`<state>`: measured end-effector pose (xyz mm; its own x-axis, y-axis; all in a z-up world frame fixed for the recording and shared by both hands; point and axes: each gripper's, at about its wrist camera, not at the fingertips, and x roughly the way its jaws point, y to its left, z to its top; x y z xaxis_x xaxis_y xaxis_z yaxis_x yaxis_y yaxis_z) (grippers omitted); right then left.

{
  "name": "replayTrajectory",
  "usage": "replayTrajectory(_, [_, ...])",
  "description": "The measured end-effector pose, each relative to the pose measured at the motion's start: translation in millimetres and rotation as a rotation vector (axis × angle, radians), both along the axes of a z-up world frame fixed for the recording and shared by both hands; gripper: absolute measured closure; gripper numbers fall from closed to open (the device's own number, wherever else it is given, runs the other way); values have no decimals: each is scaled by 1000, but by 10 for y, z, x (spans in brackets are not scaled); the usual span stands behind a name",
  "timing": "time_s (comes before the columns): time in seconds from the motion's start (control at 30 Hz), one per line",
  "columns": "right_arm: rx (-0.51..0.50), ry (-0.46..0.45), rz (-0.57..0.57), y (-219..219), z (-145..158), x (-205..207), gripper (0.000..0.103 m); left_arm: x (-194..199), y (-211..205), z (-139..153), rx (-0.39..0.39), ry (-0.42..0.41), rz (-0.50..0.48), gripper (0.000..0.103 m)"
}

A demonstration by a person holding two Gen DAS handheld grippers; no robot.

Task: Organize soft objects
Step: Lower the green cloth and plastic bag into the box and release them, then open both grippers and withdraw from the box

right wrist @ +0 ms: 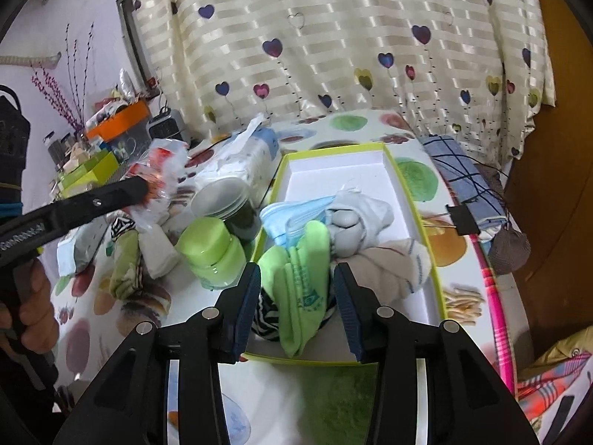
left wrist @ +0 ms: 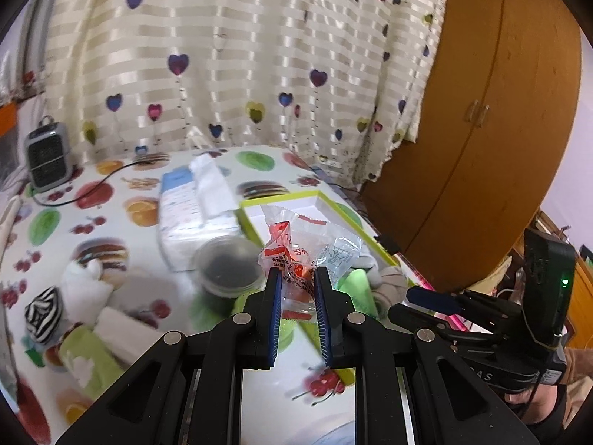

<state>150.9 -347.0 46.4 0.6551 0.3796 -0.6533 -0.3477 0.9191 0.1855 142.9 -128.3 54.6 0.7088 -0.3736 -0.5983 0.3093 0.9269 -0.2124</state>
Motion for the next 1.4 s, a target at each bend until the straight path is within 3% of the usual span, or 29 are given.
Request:
replayTrajectory(0.37, [7,7,-57,-221,-25,80,61,478,-476,-347,21,109,-103,87])
replayTrajectory(0.67, [18,33,-83,-331,-125,223,61,816,-716,-616,49,176,-124,87])
replayTrajectory(0.8, [20,35,-83,-347,-141,248,61,871,-747,-638,48,176,-129,85])
replayTrajectory(0.93, [19,31,-85,-350,-135,250,61,853,-719,-628,36,185,-134,68])
replayTrajectory(1.03, [20,16,-89,-352,-110,240,61,784,-685,-560,26,160,-131,64])
replayTrajectory(1.4, [24,-45,-86,-302,97,101,60,429,-501,-249,17,75,-93,64])
